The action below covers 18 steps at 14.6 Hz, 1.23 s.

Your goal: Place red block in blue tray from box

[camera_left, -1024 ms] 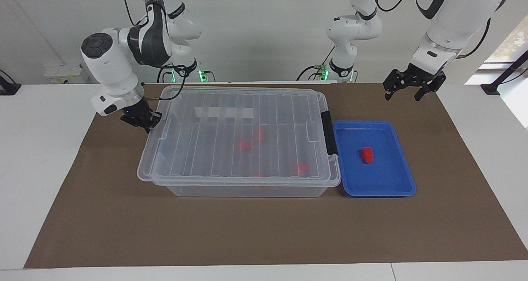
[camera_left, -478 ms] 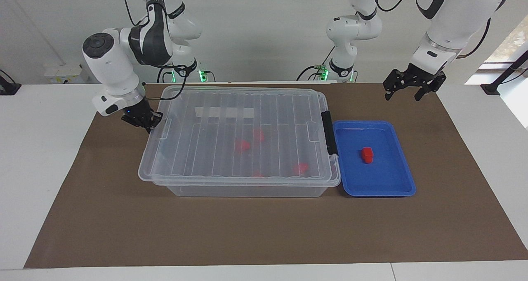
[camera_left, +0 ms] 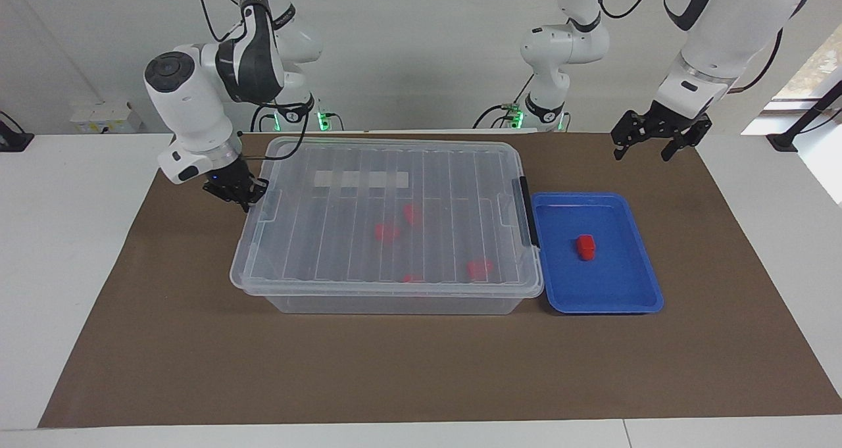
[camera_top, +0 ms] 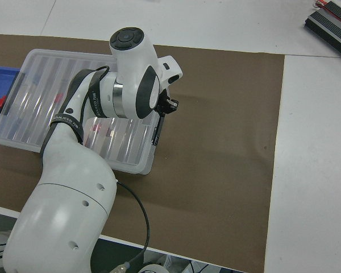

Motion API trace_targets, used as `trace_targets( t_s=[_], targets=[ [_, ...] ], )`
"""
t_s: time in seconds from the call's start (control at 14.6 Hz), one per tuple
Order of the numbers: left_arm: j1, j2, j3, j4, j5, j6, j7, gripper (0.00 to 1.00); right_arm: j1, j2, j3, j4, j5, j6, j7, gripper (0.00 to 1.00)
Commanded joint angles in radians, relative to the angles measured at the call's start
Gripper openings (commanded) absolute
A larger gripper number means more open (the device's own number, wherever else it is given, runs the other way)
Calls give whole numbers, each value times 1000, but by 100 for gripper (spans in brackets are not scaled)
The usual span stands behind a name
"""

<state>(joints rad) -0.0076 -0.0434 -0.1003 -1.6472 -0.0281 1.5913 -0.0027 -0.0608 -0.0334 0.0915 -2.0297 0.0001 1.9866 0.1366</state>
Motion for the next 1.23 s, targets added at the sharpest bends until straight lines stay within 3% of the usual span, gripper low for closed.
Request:
trace_targets(
  t_s=[0.0, 0.55, 0.68, 0.75, 0.82, 0.89, 1.02, 1.16],
  targets=[
    [11, -21, -4, -19, -1, -5, 10, 100, -7, -10, 7, 41, 20, -53, -14, 0],
    [11, -21, -4, -19, -1, -5, 10, 100, -56, -5, 4, 460, 1, -572, -52, 0],
    [11, -21, -2, -19, -1, -5, 10, 100, -80, -3, 2, 497, 1, -633, -52, 0],
    [11, -21, -4, -19, -1, -5, 10, 100, -91, -16, 2, 467, 3, -635, -51, 7],
    [11, -21, -4, -19, -1, -5, 10, 100, -105, -46, 2, 392, 3, -622, -51, 38],
    [11, -21, -4, -19, -1, -5, 12, 100, -116, -63, 2, 378, 4, -626, -52, 99],
    [11, -21, -2, -19, -1, -5, 10, 100, -107, -57, 4, 396, 3, -614, -51, 100],
    [11, -21, -4, -19, -1, -5, 10, 100, -99, -56, 7, 384, 4, -528, -52, 100]
  ],
)
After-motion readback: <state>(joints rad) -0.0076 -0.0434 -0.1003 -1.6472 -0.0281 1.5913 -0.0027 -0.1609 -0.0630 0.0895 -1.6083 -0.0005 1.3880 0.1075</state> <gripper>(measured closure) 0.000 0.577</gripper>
